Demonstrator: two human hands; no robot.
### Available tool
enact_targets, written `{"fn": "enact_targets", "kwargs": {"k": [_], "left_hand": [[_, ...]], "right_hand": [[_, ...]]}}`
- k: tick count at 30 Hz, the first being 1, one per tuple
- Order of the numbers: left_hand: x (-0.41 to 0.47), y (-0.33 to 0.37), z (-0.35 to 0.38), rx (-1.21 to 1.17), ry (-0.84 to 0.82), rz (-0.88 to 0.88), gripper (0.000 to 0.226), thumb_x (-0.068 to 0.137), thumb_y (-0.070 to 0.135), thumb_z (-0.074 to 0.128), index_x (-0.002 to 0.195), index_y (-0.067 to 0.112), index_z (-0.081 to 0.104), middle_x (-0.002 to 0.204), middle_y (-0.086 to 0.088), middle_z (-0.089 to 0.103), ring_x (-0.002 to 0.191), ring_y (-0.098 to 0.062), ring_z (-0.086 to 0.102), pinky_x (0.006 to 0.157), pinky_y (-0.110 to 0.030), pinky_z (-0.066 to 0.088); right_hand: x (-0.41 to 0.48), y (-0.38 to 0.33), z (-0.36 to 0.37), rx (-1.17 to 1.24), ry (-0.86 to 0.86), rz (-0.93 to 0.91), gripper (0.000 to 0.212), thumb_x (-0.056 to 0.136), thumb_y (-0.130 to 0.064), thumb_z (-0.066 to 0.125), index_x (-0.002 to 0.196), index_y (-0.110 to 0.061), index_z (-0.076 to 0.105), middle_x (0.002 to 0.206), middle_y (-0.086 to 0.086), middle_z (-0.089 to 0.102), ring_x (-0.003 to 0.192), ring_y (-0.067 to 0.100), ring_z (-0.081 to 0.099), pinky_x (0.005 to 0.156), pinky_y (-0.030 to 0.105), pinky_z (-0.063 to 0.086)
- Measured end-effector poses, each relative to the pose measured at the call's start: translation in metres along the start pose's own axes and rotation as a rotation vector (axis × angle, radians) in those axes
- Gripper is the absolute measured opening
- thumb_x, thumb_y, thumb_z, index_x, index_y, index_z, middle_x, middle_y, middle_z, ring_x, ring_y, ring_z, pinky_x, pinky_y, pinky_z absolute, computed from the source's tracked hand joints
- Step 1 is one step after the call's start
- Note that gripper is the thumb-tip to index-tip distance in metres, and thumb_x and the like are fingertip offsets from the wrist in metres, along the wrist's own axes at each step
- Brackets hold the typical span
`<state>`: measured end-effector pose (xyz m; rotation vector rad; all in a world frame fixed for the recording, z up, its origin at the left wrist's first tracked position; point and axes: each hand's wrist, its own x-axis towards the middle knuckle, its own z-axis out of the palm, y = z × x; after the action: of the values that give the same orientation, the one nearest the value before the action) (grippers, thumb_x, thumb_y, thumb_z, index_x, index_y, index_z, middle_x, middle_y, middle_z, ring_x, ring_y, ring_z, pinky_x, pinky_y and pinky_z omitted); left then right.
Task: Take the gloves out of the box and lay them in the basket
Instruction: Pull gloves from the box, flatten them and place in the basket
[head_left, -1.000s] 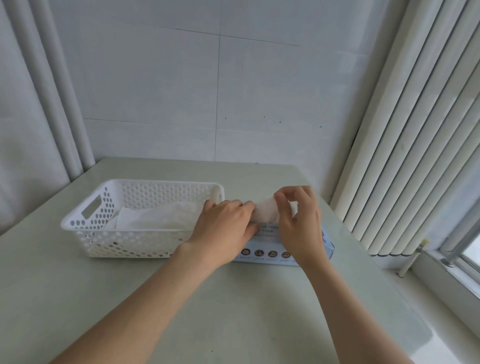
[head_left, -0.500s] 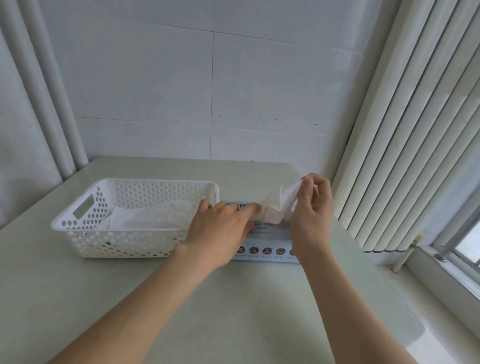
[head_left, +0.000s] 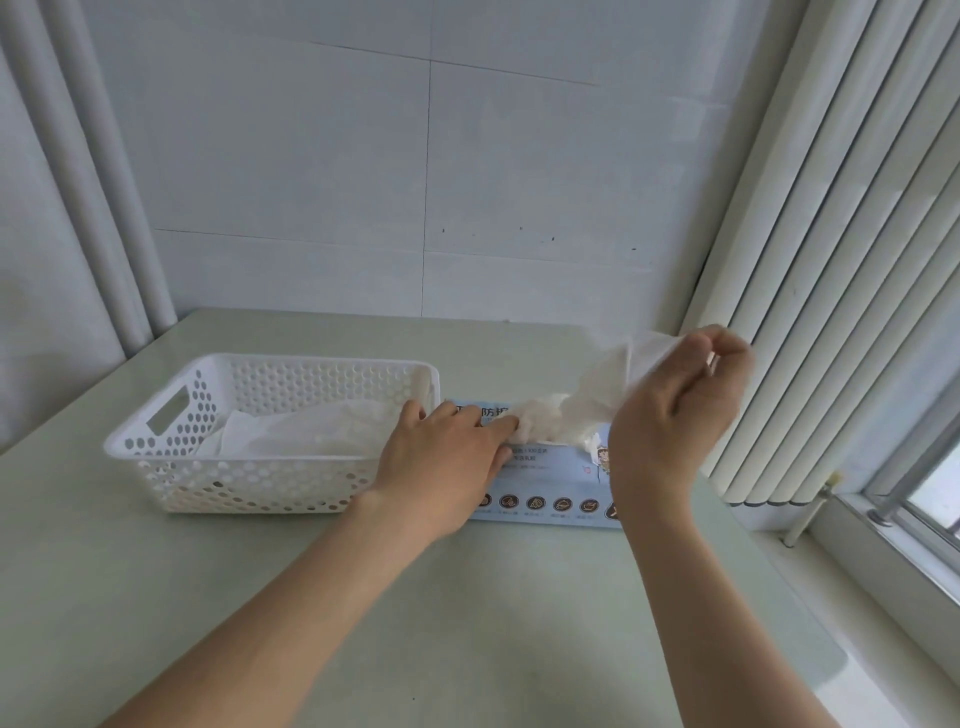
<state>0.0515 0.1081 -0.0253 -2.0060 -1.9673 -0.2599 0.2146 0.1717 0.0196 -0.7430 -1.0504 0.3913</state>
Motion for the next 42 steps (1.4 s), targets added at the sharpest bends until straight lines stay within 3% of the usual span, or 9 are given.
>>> {"fn": "enact_targets", "kwargs": {"k": [7, 12, 14, 17, 20, 25, 32, 37, 42], "left_hand": [[0.004, -0.006, -0.004, -0.188, -0.019, -0.024, 0.034, 0.107, 0.048, 0.041, 0.139, 0.042, 0.05, 0.108, 0.011, 0.063, 0.106, -0.018, 0.06, 0.094, -0.04, 0.039], [0.01, -0.019, -0.028, -0.652, -0.046, -0.053, 0.028, 0.102, 0.027, 0.048, 0.075, 0.03, 0.055, 0.084, 0.012, 0.051, 0.083, -0.012, 0.052, 0.081, -0.036, 0.042], [0.009, -0.024, -0.046, -1.0, -0.046, -0.116, 0.035, 0.104, 0.019, 0.041, 0.077, 0.013, 0.063, 0.082, 0.002, 0.066, 0.08, -0.018, 0.059, 0.081, -0.036, 0.043], [0.008, -0.03, -0.065, -1.308, -0.136, -0.207, 0.057, 0.102, 0.049, 0.034, 0.103, 0.011, 0.077, 0.103, 0.0, 0.078, 0.106, -0.02, 0.069, 0.099, -0.038, 0.046], [0.008, -0.03, -0.065, -1.324, -0.13, -0.173, 0.071, 0.1, 0.07, 0.043, 0.107, 0.005, 0.073, 0.103, -0.019, 0.073, 0.1, -0.036, 0.069, 0.099, -0.043, 0.051], [0.007, -0.028, -0.06, -1.305, 0.01, -0.164, 0.044, 0.108, 0.046, 0.051, 0.092, 0.009, 0.07, 0.082, -0.006, 0.064, 0.077, -0.014, 0.061, 0.076, -0.033, 0.049], [0.01, -0.038, -0.054, -1.182, 0.183, -0.236, 0.04, 0.106, 0.043, 0.056, 0.081, 0.012, 0.056, 0.072, 0.003, 0.047, 0.065, -0.015, 0.044, 0.067, -0.036, 0.039], [0.012, -0.042, -0.047, -1.176, 0.237, -0.272, 0.027, 0.099, 0.048, 0.067, 0.094, 0.021, 0.066, 0.093, -0.001, 0.074, 0.089, -0.024, 0.071, 0.081, -0.045, 0.057], [0.01, -0.049, -0.051, -1.214, 0.319, -0.295, 0.034, 0.087, 0.049, 0.077, 0.094, 0.016, 0.071, 0.086, 0.002, 0.078, 0.078, -0.015, 0.075, 0.068, -0.031, 0.057]], "right_hand": [[-0.015, -0.02, 0.004, 0.05, -0.154, -0.196, 0.021, 0.113, -0.013, 0.046, 0.103, -0.032, 0.049, 0.084, -0.015, 0.05, 0.068, 0.012, 0.046, 0.061, 0.031, 0.039], [-0.034, -0.028, 0.011, 0.074, -0.297, -0.308, 0.021, 0.111, -0.014, 0.047, 0.103, -0.033, 0.05, 0.094, -0.019, 0.053, 0.071, 0.02, 0.051, 0.059, 0.034, 0.041], [-0.04, -0.023, 0.013, 0.021, -0.344, -0.29, 0.013, 0.11, -0.018, 0.052, 0.103, -0.027, 0.058, 0.097, -0.002, 0.056, 0.077, 0.021, 0.056, 0.061, 0.035, 0.046], [-0.046, -0.012, 0.015, -0.059, -0.395, -0.21, 0.008, 0.105, -0.017, 0.062, 0.1, -0.017, 0.069, 0.104, 0.0, 0.055, 0.082, 0.017, 0.059, 0.067, 0.03, 0.048], [-0.049, -0.009, 0.016, -0.091, -0.461, -0.124, 0.005, 0.102, -0.02, 0.069, 0.103, -0.024, 0.072, 0.107, -0.006, 0.055, 0.084, 0.016, 0.061, 0.069, 0.03, 0.052], [-0.047, -0.01, 0.012, -0.056, -0.657, 0.093, 0.027, 0.099, -0.029, 0.052, 0.119, -0.027, 0.069, 0.083, -0.01, 0.068, 0.073, 0.015, 0.065, 0.061, 0.026, 0.05], [-0.045, 0.0, 0.011, -0.159, -0.804, 0.135, 0.034, 0.083, -0.033, 0.064, 0.069, -0.003, 0.061, 0.065, 0.021, 0.058, 0.061, 0.038, 0.054, 0.051, 0.047, 0.044], [-0.037, -0.005, 0.007, 0.027, -0.88, 0.35, 0.025, 0.09, -0.029, 0.073, 0.086, -0.006, 0.062, 0.082, 0.023, 0.07, 0.067, 0.026, 0.065, 0.06, 0.036, 0.049], [-0.032, -0.01, 0.004, 0.109, -0.928, 0.549, 0.014, 0.098, -0.019, 0.074, 0.109, -0.013, 0.067, 0.095, 0.019, 0.078, 0.086, 0.04, 0.076, 0.069, 0.051, 0.06]]}}
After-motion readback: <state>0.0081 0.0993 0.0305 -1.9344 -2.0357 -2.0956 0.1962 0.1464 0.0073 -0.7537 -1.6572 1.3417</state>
